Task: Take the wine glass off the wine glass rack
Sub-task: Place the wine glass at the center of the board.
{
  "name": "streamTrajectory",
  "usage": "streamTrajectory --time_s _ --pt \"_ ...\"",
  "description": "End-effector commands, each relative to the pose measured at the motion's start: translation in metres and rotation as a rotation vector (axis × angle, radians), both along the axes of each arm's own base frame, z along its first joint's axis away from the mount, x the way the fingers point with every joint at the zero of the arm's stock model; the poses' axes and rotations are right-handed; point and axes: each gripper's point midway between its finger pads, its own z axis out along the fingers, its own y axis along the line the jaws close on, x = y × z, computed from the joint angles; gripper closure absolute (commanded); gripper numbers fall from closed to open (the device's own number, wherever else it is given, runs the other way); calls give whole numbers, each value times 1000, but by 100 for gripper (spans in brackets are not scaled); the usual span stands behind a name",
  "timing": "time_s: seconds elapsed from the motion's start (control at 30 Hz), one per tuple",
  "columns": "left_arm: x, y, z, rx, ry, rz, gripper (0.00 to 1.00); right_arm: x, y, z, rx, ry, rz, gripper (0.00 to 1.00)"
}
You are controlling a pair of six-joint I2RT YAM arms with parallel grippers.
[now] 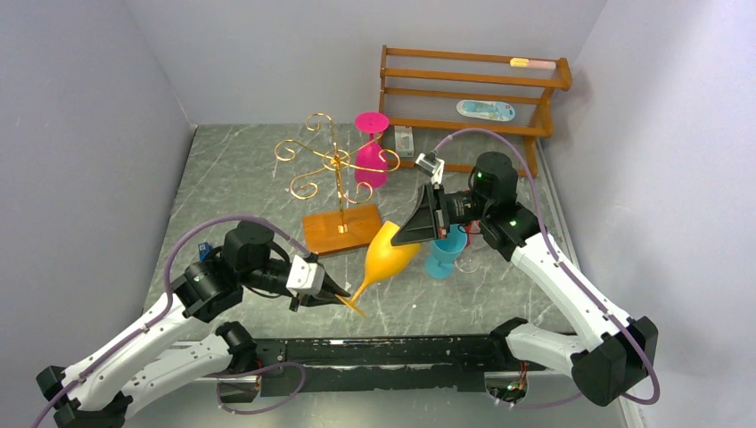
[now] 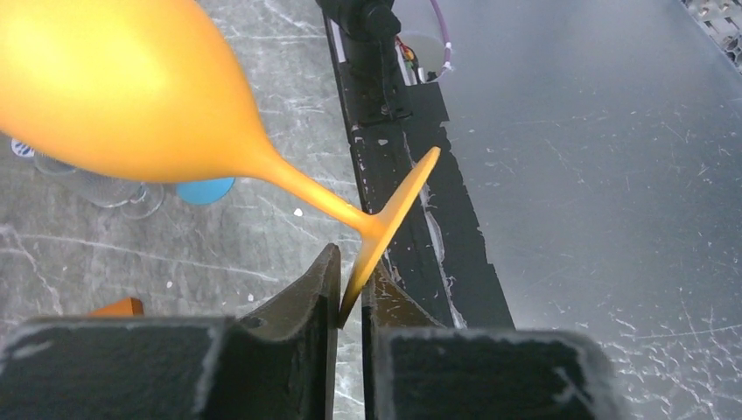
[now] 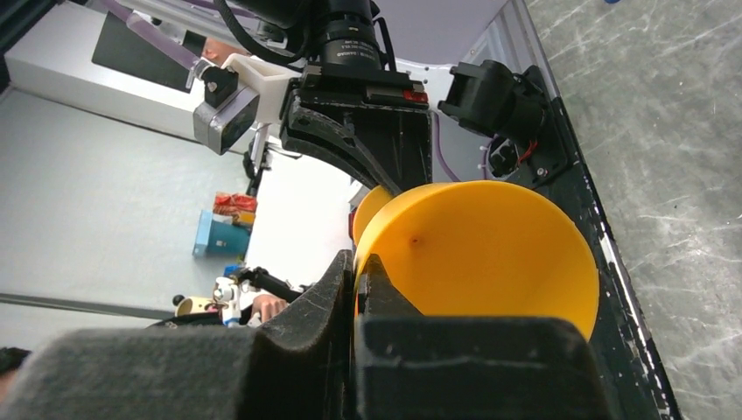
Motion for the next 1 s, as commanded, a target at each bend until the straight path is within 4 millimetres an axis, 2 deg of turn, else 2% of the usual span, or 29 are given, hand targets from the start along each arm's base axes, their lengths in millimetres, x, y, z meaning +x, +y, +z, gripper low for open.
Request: streamTrajectory --time_s 0.0,0.13,0.23,0.43,0.73,0.87,0.97 --pt "19 1 -7 35 26 127 83 -12 -5 4 10 -26 30 100" --pt "23 2 -3 43 54 168 49 -13 -6 2 0 -36 17 100" --pt "20 3 1 42 66 166 40 -9 -6 -6 -32 -45 -18 100" --pt "23 9 6 44 74 221 30 -3 -8 -28 -99 -33 -93 100" --pt "27 10 22 -18 73 270 27 8 -17 -45 -219 -80 -221 100" --pt "35 10 21 -6 96 323 25 20 -28 -55 -324 -125 -324 100" --pt "36 10 17 16 118 336 22 22 -37 -62 -386 -159 -373 100"
